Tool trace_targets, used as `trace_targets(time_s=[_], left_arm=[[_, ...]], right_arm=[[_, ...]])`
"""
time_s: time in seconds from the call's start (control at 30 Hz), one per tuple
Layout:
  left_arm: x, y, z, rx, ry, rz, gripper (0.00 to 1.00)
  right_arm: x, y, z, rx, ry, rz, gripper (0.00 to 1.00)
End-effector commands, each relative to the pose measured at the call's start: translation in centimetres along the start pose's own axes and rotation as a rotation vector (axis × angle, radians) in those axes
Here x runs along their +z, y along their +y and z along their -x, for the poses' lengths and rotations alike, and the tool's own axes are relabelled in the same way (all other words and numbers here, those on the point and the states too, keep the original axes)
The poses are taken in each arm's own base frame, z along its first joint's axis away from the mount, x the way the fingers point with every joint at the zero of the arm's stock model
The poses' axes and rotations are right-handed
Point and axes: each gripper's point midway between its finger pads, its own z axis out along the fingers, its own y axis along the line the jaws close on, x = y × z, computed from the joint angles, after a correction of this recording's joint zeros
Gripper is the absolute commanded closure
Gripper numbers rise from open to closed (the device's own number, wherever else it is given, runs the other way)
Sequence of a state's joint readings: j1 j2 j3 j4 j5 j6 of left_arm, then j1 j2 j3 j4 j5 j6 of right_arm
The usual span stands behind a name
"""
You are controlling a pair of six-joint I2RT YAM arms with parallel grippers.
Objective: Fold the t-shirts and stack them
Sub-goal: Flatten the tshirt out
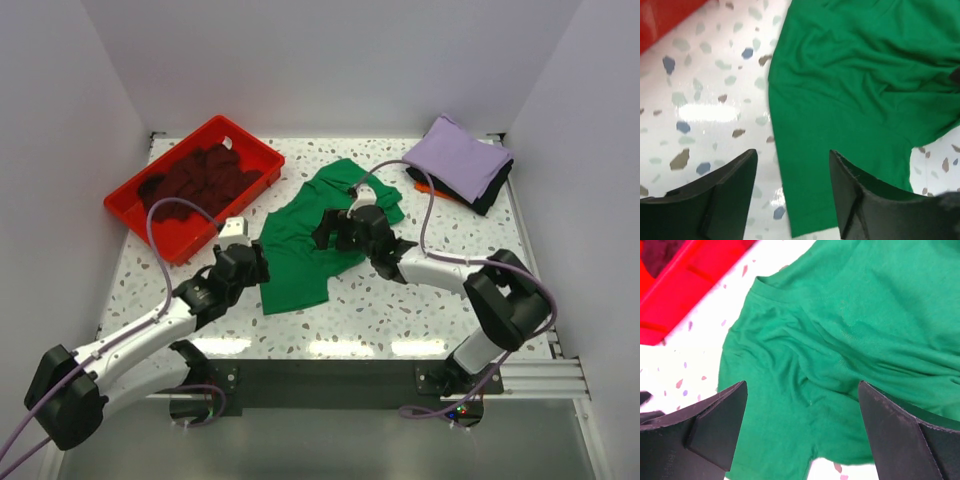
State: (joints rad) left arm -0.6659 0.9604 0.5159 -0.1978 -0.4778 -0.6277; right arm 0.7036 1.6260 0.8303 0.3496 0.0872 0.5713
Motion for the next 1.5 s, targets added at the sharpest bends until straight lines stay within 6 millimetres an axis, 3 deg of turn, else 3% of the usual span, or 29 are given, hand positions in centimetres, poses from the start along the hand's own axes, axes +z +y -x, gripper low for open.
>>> trace_targets(time_s=[0.0, 0.2, 0.47, 0.67, 1.27, 1.47], left_arm=[[-1.1, 1.1, -2.1, -0.053, 0.051, 0.035, 0.39], [-1.2, 1.7, -7.6, 0.066, 0.238, 0.050, 0.45], [-2.4, 0.7, -10.3, 0.090, 0.325, -0.033, 0.55], [-3.0, 0.0, -11.2, 0.099, 0.349, -0.067, 0.67], [-2.7, 0.1, -12.8, 0.134, 0.407, -0.025, 0.62], [-2.6, 0.1, -13.6, 0.137, 0.424, -0.027, 0.66]], right_arm=[[-2.1, -0.1, 1.9, -0.032, -0.059, -0.017, 0.05], [-4.5, -2.2, 2.2, -0.049, -0.085, -0.106, 0.04], [-7.3, -4.2, 2.6, -0.044, -0.118, -0.185, 0.02], [-7.9, -4.7, 2.4, -0.031, -0.122, -0.198, 0.02], [-8.7, -5.0, 2.1, -0.028, -0.128, -0.198, 0.01], [-9.2, -5.3, 2.2, -0.023, -0.137, -0.203, 0.01]])
